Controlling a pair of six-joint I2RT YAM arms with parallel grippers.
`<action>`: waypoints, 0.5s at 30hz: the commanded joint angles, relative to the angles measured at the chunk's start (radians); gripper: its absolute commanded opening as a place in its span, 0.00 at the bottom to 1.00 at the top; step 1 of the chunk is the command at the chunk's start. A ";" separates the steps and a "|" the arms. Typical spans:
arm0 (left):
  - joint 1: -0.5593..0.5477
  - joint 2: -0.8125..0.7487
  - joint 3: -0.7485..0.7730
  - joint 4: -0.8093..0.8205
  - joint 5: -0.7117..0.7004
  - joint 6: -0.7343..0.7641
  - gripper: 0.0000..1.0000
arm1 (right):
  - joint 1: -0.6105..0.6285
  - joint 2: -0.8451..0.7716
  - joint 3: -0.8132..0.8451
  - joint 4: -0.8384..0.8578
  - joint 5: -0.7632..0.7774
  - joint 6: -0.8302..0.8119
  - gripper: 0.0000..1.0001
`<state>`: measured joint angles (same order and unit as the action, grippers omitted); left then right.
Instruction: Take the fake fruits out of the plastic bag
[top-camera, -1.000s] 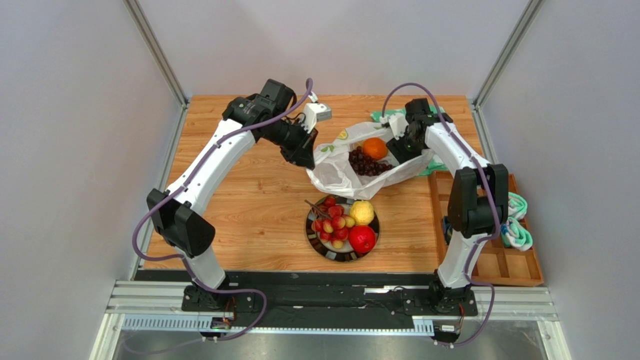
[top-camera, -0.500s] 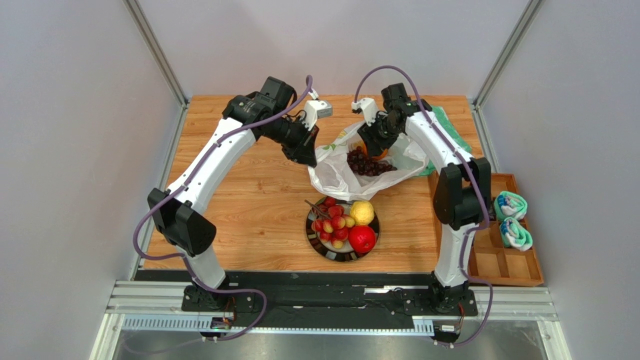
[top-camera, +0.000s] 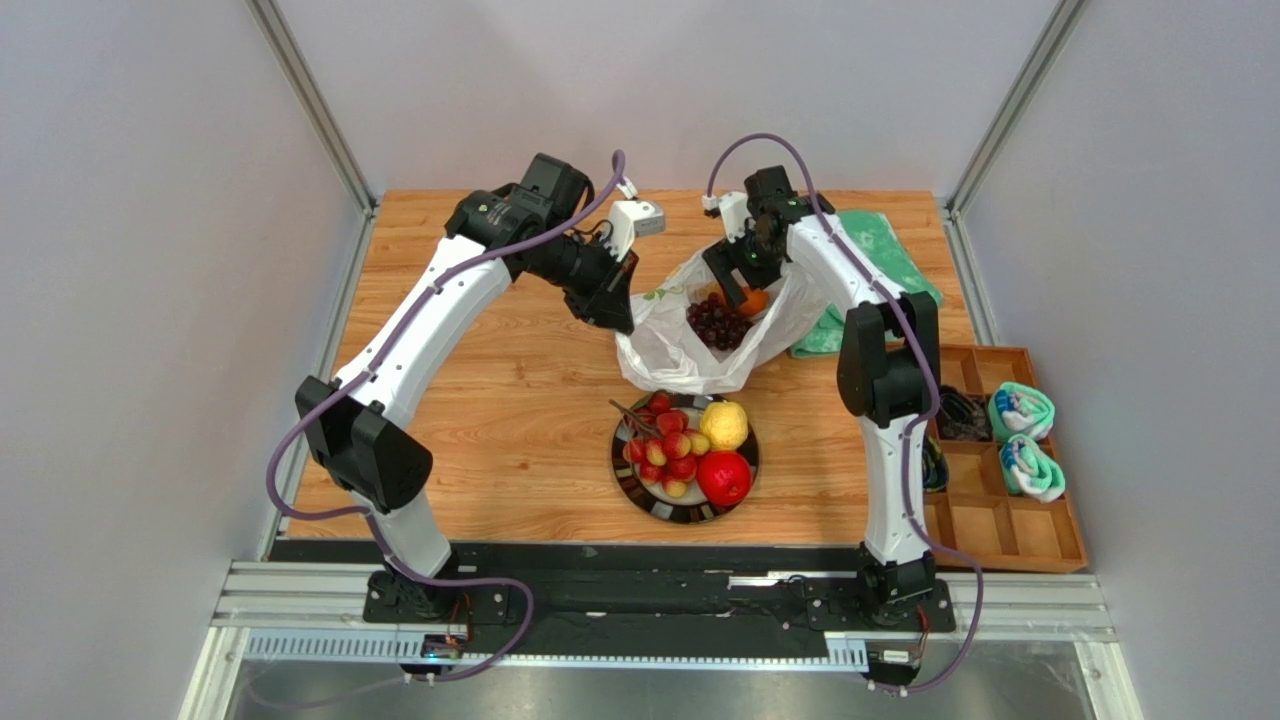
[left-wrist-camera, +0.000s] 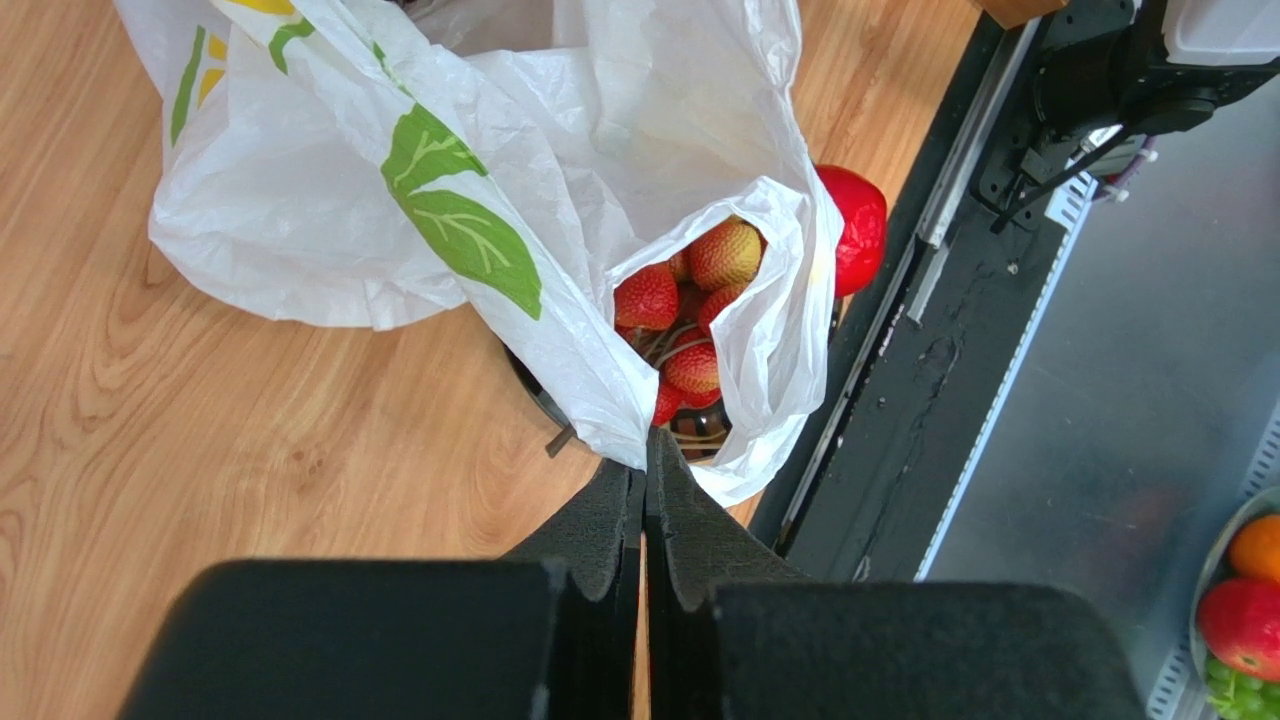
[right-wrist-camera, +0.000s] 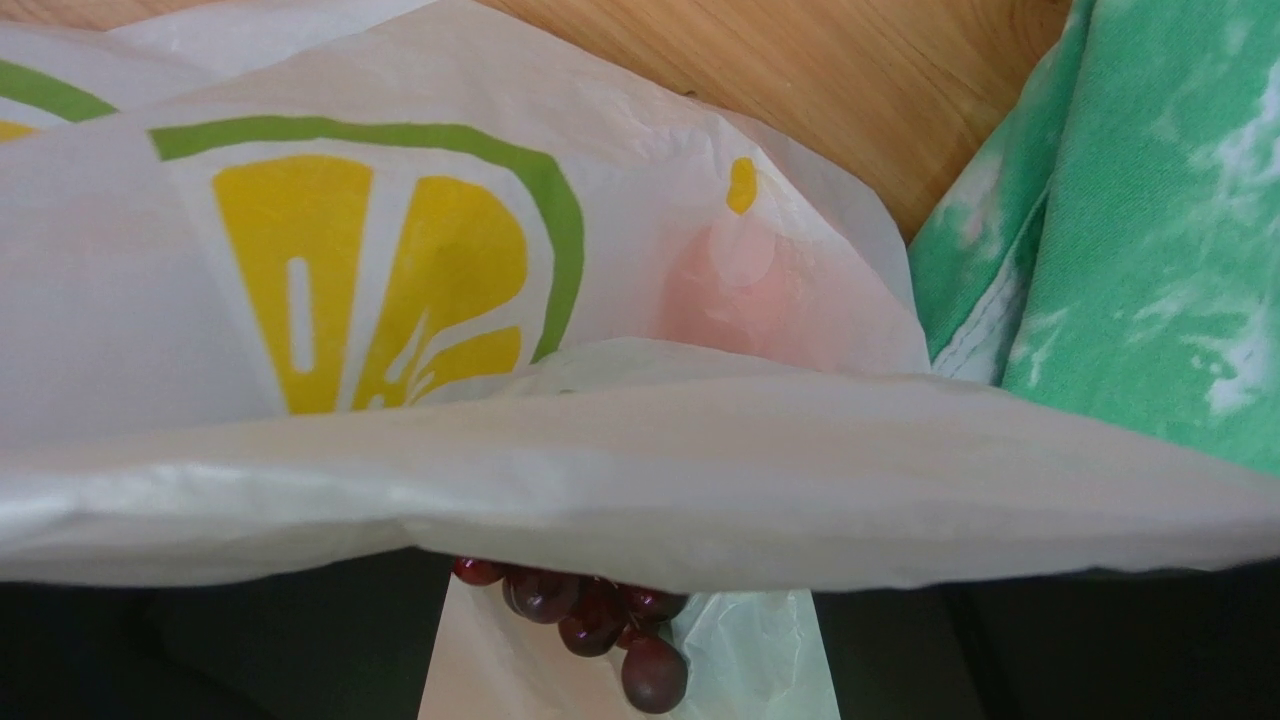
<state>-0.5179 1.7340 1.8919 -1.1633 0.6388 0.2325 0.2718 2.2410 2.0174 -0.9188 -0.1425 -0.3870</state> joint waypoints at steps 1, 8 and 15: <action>-0.008 -0.021 0.001 0.008 0.018 0.001 0.00 | -0.005 -0.016 0.050 0.040 0.081 0.040 0.81; -0.008 -0.014 0.028 0.020 0.028 -0.019 0.00 | 0.003 -0.216 -0.140 0.032 -0.185 -0.085 0.71; -0.008 0.038 0.229 0.034 0.045 -0.071 0.00 | 0.024 -0.210 -0.168 -0.002 -0.304 -0.139 0.57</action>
<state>-0.5179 1.7615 1.9854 -1.1664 0.6460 0.2001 0.2832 2.0418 1.8206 -0.9180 -0.3340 -0.4866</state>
